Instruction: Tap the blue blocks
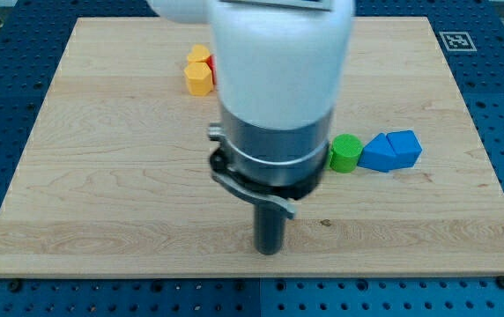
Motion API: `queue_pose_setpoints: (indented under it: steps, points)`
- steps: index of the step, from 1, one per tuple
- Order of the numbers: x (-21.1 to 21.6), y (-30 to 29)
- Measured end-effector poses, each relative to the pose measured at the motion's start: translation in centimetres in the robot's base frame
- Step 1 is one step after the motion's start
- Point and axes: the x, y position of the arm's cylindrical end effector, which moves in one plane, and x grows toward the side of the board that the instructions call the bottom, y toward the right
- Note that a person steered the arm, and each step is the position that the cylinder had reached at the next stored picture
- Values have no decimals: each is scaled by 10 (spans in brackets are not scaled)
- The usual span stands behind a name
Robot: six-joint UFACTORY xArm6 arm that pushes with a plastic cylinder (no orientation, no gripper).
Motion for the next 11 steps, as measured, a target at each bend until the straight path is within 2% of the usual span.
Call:
queue_pose_setpoints:
  steps: [3, 6, 7, 9, 11]
  points:
    - [4, 71]
    - [-6, 184]
    - [-42, 189]
    - [-87, 180]
    - [-87, 167]
